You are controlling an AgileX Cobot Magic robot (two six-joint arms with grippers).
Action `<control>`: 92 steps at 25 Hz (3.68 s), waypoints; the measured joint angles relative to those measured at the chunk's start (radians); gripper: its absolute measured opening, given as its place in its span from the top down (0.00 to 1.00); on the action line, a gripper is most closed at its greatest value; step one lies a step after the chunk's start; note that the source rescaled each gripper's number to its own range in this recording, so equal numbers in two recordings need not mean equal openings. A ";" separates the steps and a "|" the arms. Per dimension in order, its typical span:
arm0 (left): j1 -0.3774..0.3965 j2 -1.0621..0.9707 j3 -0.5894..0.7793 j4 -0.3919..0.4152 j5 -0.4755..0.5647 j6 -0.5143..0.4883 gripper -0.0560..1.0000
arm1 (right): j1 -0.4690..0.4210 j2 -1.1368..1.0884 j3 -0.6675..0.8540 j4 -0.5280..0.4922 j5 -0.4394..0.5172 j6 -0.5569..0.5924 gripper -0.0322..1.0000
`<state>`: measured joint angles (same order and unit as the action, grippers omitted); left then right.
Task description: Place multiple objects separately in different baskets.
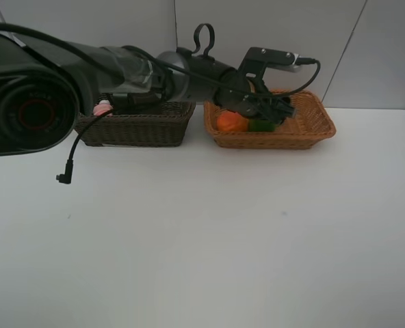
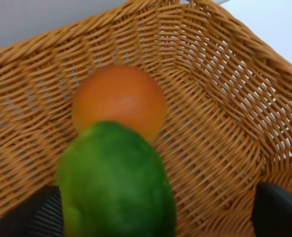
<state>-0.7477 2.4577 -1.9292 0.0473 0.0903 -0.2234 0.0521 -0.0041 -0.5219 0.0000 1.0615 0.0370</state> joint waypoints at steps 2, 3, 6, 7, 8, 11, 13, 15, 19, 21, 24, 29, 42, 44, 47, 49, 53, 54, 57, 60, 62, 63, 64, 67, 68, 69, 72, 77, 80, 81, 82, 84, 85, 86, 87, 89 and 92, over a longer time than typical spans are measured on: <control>0.000 -0.023 0.000 0.000 0.026 0.000 0.01 | 0.000 0.000 0.000 0.000 0.000 0.000 0.03; 0.000 -0.043 0.000 0.000 0.049 0.000 0.01 | 0.000 0.000 0.000 0.000 0.000 0.000 0.03; 0.003 -0.115 0.000 -0.004 0.169 0.010 0.01 | 0.000 0.000 0.000 0.000 0.000 0.000 0.03; 0.006 -0.142 0.000 -0.009 0.220 0.022 0.01 | 0.000 0.000 0.000 0.000 0.000 0.000 0.03; 0.010 -0.169 0.000 -0.016 0.288 0.033 0.01 | 0.000 0.000 0.000 0.000 0.000 0.000 0.03; 0.037 -0.253 0.008 -0.023 0.481 0.055 0.01 | 0.000 0.000 0.000 0.000 0.000 0.000 0.03; 0.055 -0.324 0.039 -0.023 0.573 0.054 0.01 | 0.000 0.000 0.000 0.000 0.000 0.000 0.03; 0.076 -0.414 0.096 -0.023 0.608 0.046 0.01 | 0.000 0.000 0.000 0.000 0.000 0.000 0.03; 0.118 -0.556 0.236 -0.026 0.610 0.022 0.01 | 0.000 0.000 0.000 0.000 0.000 0.000 0.03; 0.172 -0.707 0.389 -0.027 0.610 0.010 0.01 | 0.000 0.000 0.000 0.000 0.000 0.000 0.03; 0.241 -0.870 0.545 -0.027 0.610 0.007 0.01 | 0.000 0.000 0.000 0.000 0.000 0.000 0.03; 0.373 -1.167 0.778 -0.025 0.613 0.006 0.01 | 0.000 0.000 0.000 0.000 0.000 0.000 0.03; 0.442 -1.806 1.183 -0.023 0.691 0.037 0.01 | 0.000 0.000 0.000 0.000 0.000 0.000 0.03; 0.442 -1.879 1.232 -0.023 0.725 0.048 0.01 | 0.000 0.000 0.000 0.000 0.000 0.000 0.03; 0.442 -1.979 1.307 -0.023 0.777 0.055 0.01 | 0.000 0.000 0.000 0.000 0.000 0.000 0.03; 0.442 -2.051 1.355 -0.024 0.795 0.058 0.01 | 0.000 0.000 0.000 0.000 0.000 0.000 0.03; 0.442 -2.194 1.405 -0.026 0.817 0.074 0.01 | 0.000 0.000 0.000 0.000 0.000 0.000 0.03; 0.442 -2.225 1.407 -0.026 0.817 0.077 0.01 | 0.000 0.000 0.000 0.000 0.000 0.000 0.03; 0.442 -2.294 1.407 -0.033 0.818 0.081 0.01 | 0.000 0.000 0.000 0.000 0.000 0.000 0.03; 0.442 -2.335 1.402 -0.058 0.856 0.102 0.01 | 0.000 0.000 0.000 0.000 0.000 0.000 0.03; 0.442 -2.347 1.394 -0.064 0.899 0.133 0.01 | 0.000 0.000 0.000 0.000 0.000 0.000 0.03; 0.442 -2.348 1.393 -0.064 0.920 0.156 0.01 | 0.000 0.000 0.000 0.000 0.000 0.000 0.03; 0.442 -2.349 1.393 -0.064 0.942 0.185 0.01 | 0.000 0.000 0.000 0.000 0.000 0.000 0.03; 0.442 -2.349 1.393 -0.064 1.001 0.260 0.01 | 0.000 0.000 0.000 0.000 0.000 0.000 0.03; 0.442 -2.349 1.393 -0.064 1.020 0.267 0.01 | 0.000 0.000 0.000 0.000 0.000 0.000 0.03; 0.442 -2.349 1.393 -0.063 1.031 0.267 0.01 | 0.000 0.000 0.000 0.000 0.000 0.000 0.03; 0.442 -2.369 1.393 -0.047 1.044 0.255 0.01 | 0.000 0.000 0.000 0.000 0.000 0.000 0.03; 0.442 -2.450 1.396 -0.034 1.043 0.175 0.01 | 0.000 0.000 0.000 0.000 0.000 0.000 0.03; 0.442 -2.464 1.396 -0.017 1.043 0.140 0.01 | 0.000 0.000 0.000 0.000 0.000 0.000 0.03; 0.442 -2.465 1.396 -0.011 1.043 0.129 0.01 | 0.000 0.000 0.000 0.000 0.000 0.000 0.03; 0.442 -2.465 1.396 -0.003 1.043 0.121 0.01 | 0.000 0.000 0.000 0.000 0.000 0.000 0.03; 0.442 -2.465 1.396 0.003 1.043 0.112 0.01 | 0.000 0.000 0.000 0.000 0.000 0.000 0.03; 0.442 -2.465 1.396 0.003 1.043 0.110 0.01 | 0.000 0.000 0.000 0.000 0.000 0.000 0.03; 0.442 -2.465 1.396 0.003 1.043 0.110 0.01 | 0.000 0.000 0.000 0.000 0.000 0.000 0.03; 0.442 -2.465 1.396 0.003 1.043 0.110 0.01 | 0.000 0.000 0.000 0.000 0.000 0.000 0.03; 0.442 -2.465 1.396 0.004 1.038 0.110 0.01 | 0.000 0.000 0.000 0.000 0.000 0.000 0.03; 0.442 -2.465 1.418 0.010 0.992 0.110 0.01 | 0.000 0.000 0.000 0.000 0.000 0.000 0.03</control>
<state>-0.3059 -0.0073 -0.5115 0.0575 1.0825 -0.1131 0.0521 -0.0041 -0.5219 0.0000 1.0615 0.0370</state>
